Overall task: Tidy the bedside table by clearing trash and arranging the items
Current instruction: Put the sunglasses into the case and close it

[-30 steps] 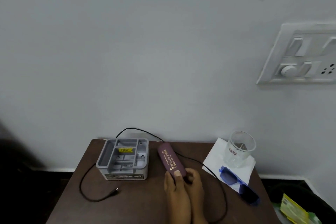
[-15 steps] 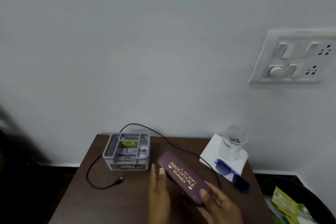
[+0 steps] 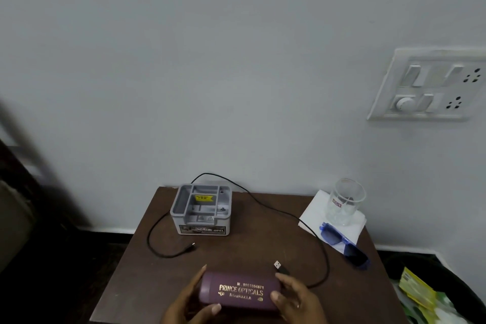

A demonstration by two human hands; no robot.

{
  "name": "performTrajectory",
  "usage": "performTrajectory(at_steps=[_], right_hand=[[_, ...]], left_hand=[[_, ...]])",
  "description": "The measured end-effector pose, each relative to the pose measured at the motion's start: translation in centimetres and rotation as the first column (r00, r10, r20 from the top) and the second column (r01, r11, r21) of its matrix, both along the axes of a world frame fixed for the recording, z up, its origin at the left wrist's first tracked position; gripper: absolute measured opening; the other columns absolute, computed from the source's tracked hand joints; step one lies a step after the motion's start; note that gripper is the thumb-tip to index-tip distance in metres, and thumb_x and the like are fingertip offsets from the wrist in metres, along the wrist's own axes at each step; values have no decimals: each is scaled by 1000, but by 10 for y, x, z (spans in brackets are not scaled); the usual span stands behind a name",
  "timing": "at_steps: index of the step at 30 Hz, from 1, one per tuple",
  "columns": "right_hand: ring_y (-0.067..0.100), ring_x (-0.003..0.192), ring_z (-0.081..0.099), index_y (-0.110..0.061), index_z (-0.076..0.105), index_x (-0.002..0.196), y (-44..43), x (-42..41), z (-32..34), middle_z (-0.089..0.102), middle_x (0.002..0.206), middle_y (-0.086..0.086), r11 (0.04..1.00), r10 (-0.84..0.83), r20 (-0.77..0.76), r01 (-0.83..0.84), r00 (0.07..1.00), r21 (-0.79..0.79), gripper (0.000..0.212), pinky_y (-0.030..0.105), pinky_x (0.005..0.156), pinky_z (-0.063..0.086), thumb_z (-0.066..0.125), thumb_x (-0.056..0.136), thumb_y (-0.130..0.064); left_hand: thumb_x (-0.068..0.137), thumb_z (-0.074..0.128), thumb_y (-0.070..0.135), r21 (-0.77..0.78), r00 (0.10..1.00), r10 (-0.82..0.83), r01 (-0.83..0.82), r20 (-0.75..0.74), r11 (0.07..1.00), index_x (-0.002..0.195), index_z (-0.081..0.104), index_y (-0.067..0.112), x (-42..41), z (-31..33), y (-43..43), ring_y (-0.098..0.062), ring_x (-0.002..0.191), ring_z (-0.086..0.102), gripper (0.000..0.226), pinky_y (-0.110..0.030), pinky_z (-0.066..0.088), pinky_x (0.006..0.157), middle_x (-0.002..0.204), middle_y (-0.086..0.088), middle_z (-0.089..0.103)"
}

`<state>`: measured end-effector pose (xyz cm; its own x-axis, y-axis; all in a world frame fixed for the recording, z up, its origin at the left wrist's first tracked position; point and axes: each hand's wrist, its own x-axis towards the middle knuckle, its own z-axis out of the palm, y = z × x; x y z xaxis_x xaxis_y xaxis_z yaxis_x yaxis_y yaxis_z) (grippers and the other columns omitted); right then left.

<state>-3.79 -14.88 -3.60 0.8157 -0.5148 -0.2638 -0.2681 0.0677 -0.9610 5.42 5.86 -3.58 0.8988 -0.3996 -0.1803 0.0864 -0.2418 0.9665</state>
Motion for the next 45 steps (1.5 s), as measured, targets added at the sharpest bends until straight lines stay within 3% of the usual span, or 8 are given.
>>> performTrajectory(at_steps=[5,12,16,21,26,30,36,45], right_hand=[[-2,83,69,-19,55,121,1,6,-22,61,119,9,995,82,-30,-80,996,65,79,13,65,51,76,48,4],[-22,98,52,-81,43,91,5,10,-19,53,119,-21,964,27,-63,-43,998,-263,81,6,67,48,70,48,-18],[1,106,56,-89,23,92,5,13,-25,50,123,-19,925,52,-93,-83,994,-371,84,6,77,45,69,48,-34],[-2,116,41,-50,46,125,2,16,-31,36,128,-26,872,152,-101,-182,983,-455,73,38,104,40,55,53,-58],[1,126,34,-16,39,138,2,22,-27,43,139,-4,800,172,-193,-251,966,-545,85,-6,96,5,60,64,-50],[5,134,29,-20,32,142,-2,25,-23,36,147,-1,721,210,-213,-298,954,-625,71,8,108,6,67,81,-27],[3,135,34,-30,39,138,3,31,-15,37,146,-13,467,317,-230,-363,920,-806,72,8,106,14,71,73,-33],[19,91,71,-11,72,98,27,52,-29,74,100,8,-98,288,-397,-385,872,-918,54,28,73,58,82,51,-36]], left_hand=[[49,91,21,94,985,-43,27,167,995,103,57,63,20,-1,-6,21,90,58,77,1,45,70,113,11,62],[41,73,48,94,976,-54,34,209,995,95,50,74,31,-19,-13,14,96,59,65,-3,47,79,106,21,63],[45,73,50,113,961,-64,34,269,993,99,49,73,34,-31,-10,11,100,58,63,-6,47,83,108,31,61],[49,69,56,150,952,-66,22,298,988,103,44,74,35,-40,-9,18,105,49,62,3,36,85,110,40,57],[55,66,59,171,941,-76,20,329,985,112,51,49,39,-48,-9,-7,113,53,60,-18,40,95,115,24,58],[51,67,69,153,942,-65,14,331,988,114,50,45,41,-47,-11,-10,111,55,69,-18,41,92,114,17,59],[42,66,80,146,959,-130,95,251,985,134,42,35,44,-53,-7,-5,121,48,105,-7,45,89,134,15,48],[53,77,42,159,929,-101,47,355,986,115,50,56,43,-52,-11,8,110,52,68,-11,43,93,117,36,50]])
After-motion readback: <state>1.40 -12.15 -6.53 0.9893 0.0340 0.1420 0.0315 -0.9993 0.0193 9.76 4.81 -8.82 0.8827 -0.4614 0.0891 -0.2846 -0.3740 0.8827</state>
